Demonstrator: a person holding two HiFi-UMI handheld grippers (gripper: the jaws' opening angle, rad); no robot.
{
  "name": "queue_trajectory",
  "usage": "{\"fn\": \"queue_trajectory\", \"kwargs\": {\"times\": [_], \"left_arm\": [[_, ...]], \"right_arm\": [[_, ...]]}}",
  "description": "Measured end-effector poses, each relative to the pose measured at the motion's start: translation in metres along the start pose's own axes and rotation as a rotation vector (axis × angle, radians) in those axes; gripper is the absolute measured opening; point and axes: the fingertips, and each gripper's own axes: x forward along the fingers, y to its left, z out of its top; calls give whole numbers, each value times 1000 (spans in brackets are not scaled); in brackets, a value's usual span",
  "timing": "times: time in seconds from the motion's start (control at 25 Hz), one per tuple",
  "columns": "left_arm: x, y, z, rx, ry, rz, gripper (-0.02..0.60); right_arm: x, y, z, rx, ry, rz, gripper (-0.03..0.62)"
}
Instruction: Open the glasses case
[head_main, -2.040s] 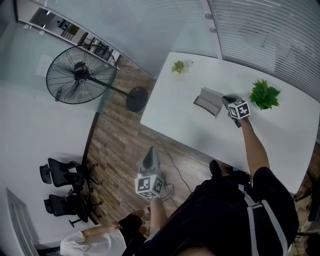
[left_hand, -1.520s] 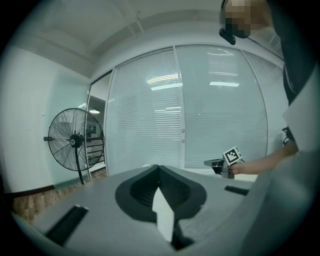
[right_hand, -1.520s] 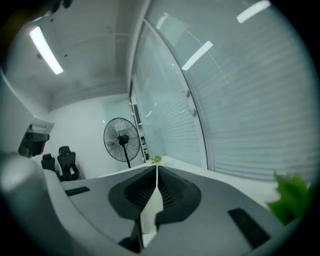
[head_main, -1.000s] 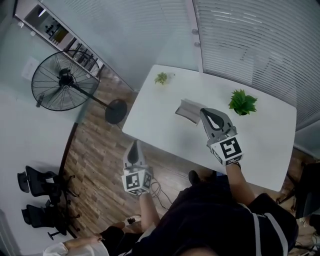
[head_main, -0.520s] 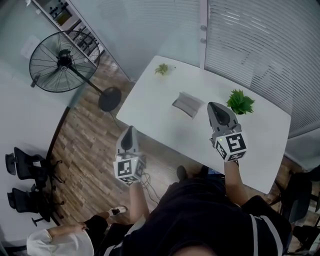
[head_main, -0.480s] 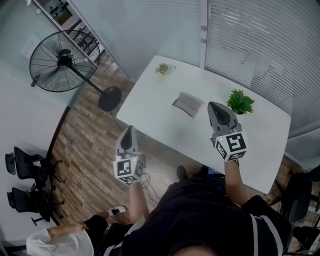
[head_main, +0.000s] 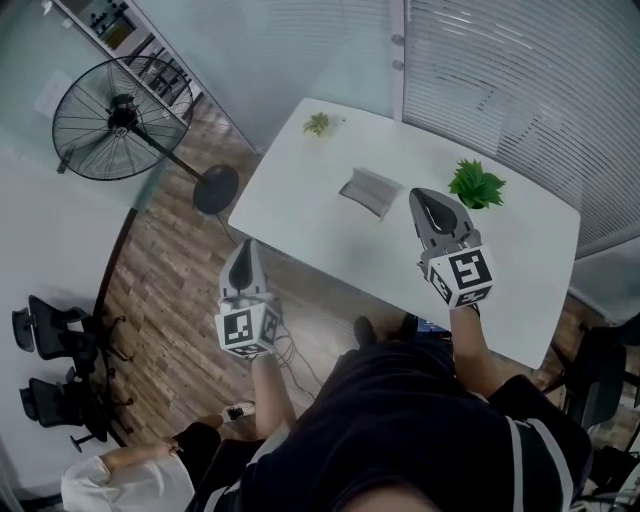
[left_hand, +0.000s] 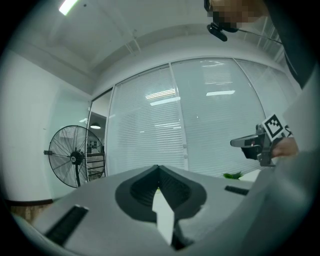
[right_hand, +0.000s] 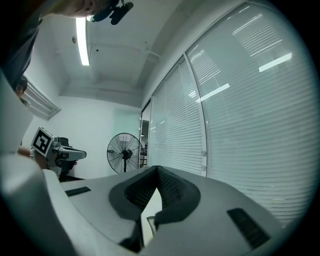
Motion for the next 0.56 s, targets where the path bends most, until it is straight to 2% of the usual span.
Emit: {"fn": "queue_trajectory", "kwargs": {"times": [0.56], "left_arm": [[6,-14,-4,28,11,-29,0]], "right_arm": [[-10,-19,-2,7,-12,-19,15]]}}
